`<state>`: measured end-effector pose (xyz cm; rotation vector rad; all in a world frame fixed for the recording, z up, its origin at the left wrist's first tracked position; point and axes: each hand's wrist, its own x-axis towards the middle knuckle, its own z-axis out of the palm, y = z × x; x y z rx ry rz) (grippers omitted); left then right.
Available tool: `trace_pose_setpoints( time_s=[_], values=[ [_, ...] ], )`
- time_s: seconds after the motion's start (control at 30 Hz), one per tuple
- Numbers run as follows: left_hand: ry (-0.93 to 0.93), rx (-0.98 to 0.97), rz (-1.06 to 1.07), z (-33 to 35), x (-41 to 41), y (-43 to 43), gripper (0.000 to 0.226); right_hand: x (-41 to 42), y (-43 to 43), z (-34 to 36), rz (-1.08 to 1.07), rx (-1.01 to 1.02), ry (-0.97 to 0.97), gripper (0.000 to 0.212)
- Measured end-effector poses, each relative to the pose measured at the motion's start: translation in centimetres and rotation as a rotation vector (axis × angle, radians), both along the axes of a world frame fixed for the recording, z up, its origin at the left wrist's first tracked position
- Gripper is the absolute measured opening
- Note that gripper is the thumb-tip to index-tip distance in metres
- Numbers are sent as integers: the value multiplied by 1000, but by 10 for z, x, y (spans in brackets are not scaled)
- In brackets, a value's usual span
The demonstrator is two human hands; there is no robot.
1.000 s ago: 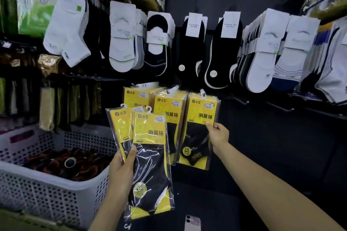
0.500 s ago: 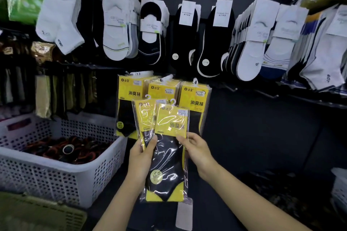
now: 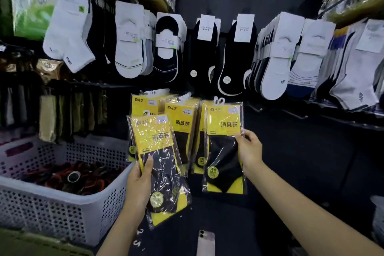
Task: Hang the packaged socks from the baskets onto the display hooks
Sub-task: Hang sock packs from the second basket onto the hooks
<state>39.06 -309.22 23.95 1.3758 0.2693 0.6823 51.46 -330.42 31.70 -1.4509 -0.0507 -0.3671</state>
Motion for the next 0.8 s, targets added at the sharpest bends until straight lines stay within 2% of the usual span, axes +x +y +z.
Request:
trace_pose_setpoints(
  time_s=[0.17,0.33,0.4,0.57,0.63,0.7,0.8],
  values=[
    [-12,-26,15,-2,7,4,57,33,25,-4,-25,-35,56,10],
    [1,-26,20,-3,12,3,32,60,38,-16,-109,-38,84,7],
    [-9,-27,10,-2,13,1,23,67,39,-19,-164,-49,112,9],
    [-11,-13,-29,-1,12,-5,21,58,30,-32,-256,-86,218,25],
    [-16,11,-47,-1,12,-9,20,42,26,-37,-164,-57,230,30],
    [-26,40,-70,0,13,-16,17,16,28,-37,47,6,222,28],
    [-38,101,-101,-1,12,-31,13,-27,35,-37,367,-71,223,22]
  ],
)
